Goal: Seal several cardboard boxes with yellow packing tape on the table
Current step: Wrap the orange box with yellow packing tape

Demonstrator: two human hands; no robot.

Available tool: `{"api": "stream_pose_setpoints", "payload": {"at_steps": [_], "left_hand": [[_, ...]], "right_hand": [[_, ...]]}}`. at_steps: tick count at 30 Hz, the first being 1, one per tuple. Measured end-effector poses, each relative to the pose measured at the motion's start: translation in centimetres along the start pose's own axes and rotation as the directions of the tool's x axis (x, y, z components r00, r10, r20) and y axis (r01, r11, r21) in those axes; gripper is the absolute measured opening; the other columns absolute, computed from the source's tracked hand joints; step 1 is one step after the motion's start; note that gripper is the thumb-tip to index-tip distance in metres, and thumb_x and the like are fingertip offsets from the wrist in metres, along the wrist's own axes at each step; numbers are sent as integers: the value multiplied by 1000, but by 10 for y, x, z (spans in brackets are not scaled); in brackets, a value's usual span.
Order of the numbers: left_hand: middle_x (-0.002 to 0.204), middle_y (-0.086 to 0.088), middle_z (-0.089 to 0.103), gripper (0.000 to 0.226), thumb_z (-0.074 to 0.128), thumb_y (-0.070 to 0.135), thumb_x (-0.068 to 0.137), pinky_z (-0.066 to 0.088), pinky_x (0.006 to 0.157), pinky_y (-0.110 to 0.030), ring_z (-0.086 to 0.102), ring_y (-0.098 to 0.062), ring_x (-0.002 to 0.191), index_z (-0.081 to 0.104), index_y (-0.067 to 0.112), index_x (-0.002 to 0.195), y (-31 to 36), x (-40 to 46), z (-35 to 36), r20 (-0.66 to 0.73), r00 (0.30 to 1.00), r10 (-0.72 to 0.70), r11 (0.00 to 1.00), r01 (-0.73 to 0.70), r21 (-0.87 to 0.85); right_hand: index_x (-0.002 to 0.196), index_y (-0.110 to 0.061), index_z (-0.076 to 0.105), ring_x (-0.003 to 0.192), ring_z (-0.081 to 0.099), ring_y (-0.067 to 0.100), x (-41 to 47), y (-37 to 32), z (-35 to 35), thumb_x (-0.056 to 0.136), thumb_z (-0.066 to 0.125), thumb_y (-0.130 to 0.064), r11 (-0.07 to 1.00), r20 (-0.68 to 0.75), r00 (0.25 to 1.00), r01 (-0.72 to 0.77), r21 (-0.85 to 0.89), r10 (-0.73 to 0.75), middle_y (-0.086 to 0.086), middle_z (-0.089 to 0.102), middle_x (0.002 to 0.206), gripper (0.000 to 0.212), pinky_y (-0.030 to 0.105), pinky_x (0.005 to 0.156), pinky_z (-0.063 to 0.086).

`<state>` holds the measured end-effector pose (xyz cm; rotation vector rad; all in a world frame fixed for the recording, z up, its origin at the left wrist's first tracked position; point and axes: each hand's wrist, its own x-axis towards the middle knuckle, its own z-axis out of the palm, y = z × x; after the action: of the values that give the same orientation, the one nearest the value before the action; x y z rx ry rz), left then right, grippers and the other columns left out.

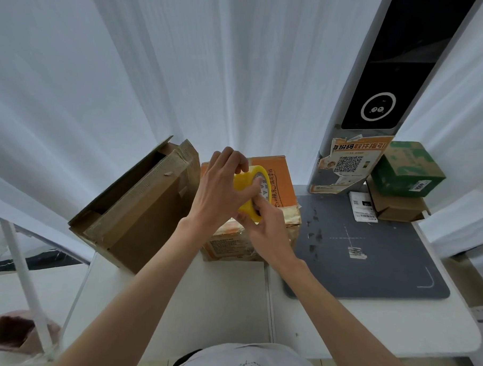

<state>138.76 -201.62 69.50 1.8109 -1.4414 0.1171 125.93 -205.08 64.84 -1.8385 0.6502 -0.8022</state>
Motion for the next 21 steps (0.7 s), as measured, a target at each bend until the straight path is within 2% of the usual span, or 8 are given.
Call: {"api": "stream_pose_setpoints", "payload": {"at_steps": [4,7,9,12,14,18,21], "left_hand": [[90,4,50,31,71,41,86,50,77,-37,48,-20,85,54,16,91,0,-6,4,-58,998,3,1000,-3,5],[89,4,51,32,72,41,86,51,75,-41,49,-20,84,55,15,89,-1,-10,6,-102,995,8,1000,-10,-24],[87,3,52,32,72,40,88,51,74,-40,49,-19,82,55,13,86,0,-12,7,-130,991,22,999,-28,-43],[87,2,53,32,69,41,89,51,72,-38,50,-19,82,56,12,84,3,-14,8,-154,988,21,999,-28,-45],[90,3,53,29,67,40,88,51,75,-37,50,-18,85,58,13,88,4,-14,8,-144,990,-3,999,-4,-46],[93,6,48,24,67,35,86,48,78,-32,47,-16,87,61,14,98,5,-14,8,-114,993,-36,999,33,-25],[93,2,51,20,73,24,84,46,76,-31,48,-17,86,60,14,95,5,-13,10,-125,991,-44,999,42,-18]], "right_hand": [[118,-23,58,88,62,1,1,-3,0,93,72,-16,1000,-13,1000,-10,22,10,-11,66,91,30,10,81,48],[119,-28,55,91,62,-8,1,-3,-1,93,71,-15,1000,-19,1000,-10,13,11,-21,64,95,33,5,82,45],[124,-23,58,92,62,-8,1,-2,0,93,71,-15,1000,-22,1000,-10,23,10,-20,65,97,34,6,83,46],[130,-14,59,96,65,1,1,-3,1,94,71,-14,999,-37,999,3,36,-2,-10,69,100,38,14,86,51],[128,-19,59,97,66,5,1,-3,1,95,70,-13,999,-39,999,10,38,-8,-11,69,101,36,18,88,53],[122,-30,52,96,64,-2,1,-4,0,93,71,-10,1000,-37,999,13,3,-12,-24,63,98,39,11,85,50],[121,-22,59,92,65,2,1,-2,1,93,71,-10,1000,-36,999,-2,13,2,-17,67,95,33,14,83,52]]}}
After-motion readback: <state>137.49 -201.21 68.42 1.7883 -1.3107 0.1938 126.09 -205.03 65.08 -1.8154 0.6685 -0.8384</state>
